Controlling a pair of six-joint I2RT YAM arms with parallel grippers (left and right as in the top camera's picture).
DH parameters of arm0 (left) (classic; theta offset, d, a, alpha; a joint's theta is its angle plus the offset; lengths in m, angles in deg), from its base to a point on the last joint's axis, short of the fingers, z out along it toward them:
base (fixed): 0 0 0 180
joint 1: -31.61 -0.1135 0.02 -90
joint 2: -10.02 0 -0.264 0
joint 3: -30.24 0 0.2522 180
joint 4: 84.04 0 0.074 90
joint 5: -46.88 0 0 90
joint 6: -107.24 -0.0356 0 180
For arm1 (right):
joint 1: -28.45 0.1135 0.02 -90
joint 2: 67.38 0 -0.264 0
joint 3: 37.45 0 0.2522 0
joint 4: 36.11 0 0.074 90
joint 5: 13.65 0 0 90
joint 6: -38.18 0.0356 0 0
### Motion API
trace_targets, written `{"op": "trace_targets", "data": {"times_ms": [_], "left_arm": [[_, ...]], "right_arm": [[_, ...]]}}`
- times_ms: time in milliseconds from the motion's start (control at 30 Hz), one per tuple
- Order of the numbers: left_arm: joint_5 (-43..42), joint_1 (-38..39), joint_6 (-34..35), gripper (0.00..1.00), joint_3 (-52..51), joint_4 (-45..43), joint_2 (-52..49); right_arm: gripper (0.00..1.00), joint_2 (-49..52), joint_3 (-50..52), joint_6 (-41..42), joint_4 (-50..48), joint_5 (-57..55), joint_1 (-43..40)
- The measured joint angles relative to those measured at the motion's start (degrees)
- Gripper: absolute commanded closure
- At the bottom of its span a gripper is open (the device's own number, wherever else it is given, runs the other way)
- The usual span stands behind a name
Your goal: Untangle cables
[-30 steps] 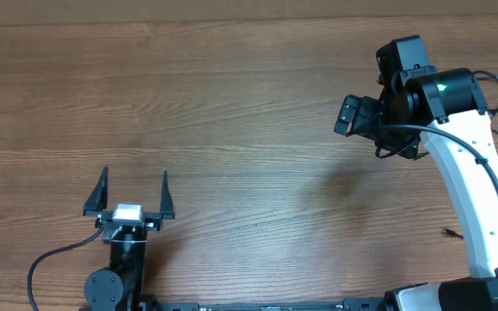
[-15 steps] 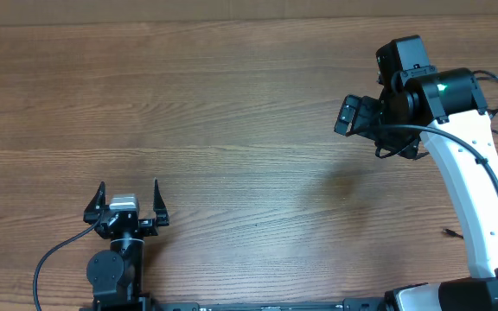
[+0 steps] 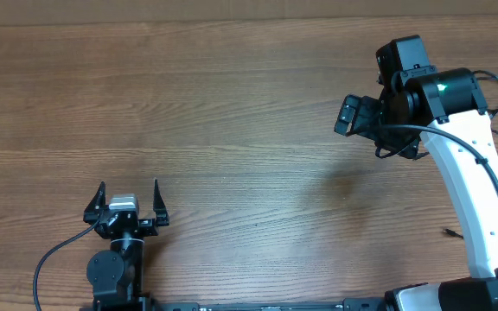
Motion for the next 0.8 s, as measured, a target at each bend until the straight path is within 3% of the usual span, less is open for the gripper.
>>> {"op": "trace_targets", "data": {"times_ms": [800], "left_arm": [[0.0,0.0,0.0,0.0,0.0,0.0,0.0]], "right_arm": [[0.0,-0.5,0.0,0.0,0.5,-1.7,0.0]]}}
